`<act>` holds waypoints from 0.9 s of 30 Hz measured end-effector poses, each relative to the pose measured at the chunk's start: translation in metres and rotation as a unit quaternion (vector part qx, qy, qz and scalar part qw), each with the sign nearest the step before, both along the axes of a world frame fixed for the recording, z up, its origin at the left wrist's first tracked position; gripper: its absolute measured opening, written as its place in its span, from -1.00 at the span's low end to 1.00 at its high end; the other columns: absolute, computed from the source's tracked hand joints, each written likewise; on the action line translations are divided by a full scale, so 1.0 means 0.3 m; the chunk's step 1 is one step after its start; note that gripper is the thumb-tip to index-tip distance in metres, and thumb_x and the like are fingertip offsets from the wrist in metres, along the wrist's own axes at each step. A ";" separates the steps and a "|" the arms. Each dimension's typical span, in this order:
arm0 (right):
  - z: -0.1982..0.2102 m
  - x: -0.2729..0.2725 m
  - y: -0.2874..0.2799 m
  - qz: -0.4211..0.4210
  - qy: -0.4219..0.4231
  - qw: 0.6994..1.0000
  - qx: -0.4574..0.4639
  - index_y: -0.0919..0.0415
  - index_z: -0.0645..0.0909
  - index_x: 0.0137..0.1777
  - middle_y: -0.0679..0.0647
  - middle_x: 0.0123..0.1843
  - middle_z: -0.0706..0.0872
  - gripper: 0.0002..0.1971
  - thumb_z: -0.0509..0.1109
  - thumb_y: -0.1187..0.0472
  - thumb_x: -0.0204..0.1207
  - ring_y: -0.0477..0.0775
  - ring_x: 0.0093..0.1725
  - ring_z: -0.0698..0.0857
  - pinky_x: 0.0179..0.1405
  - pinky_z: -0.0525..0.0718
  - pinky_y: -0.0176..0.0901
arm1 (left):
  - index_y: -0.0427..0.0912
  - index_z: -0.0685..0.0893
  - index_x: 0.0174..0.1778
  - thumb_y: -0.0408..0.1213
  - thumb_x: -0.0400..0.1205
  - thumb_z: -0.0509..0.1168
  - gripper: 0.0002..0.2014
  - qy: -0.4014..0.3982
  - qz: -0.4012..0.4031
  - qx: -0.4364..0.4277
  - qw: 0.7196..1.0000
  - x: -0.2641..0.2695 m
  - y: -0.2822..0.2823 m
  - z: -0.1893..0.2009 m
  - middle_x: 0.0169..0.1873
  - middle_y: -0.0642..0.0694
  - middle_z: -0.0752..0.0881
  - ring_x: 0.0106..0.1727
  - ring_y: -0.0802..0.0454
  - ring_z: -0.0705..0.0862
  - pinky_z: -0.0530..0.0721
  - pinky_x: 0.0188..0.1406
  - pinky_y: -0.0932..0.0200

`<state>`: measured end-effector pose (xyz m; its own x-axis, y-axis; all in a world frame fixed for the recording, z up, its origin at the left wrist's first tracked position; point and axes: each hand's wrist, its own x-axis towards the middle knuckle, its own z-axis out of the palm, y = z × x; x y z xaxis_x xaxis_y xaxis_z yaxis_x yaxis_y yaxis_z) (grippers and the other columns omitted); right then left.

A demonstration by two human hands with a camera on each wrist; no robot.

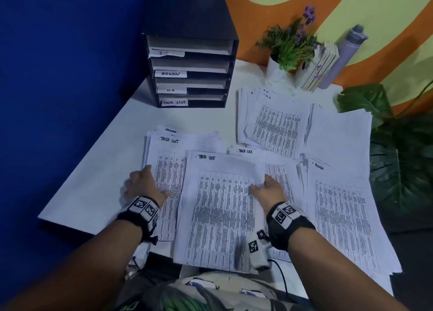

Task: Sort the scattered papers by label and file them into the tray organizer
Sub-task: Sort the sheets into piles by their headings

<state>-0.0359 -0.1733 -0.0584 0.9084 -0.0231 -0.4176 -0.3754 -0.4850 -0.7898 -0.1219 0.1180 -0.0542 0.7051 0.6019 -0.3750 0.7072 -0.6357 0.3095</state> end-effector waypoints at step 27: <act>0.002 0.013 0.047 -0.062 -0.002 0.990 0.129 0.08 0.68 0.03 0.10 -0.06 0.79 -0.72 0.46 0.47 0.46 0.17 -0.03 0.75 0.14 0.71 0.06 | -0.14 0.69 0.08 -0.12 0.62 0.38 -0.80 -0.225 0.100 -0.275 0.929 0.014 0.005 0.009 -0.03 -0.05 0.76 0.04 -0.08 0.71 0.61 0.09 0.10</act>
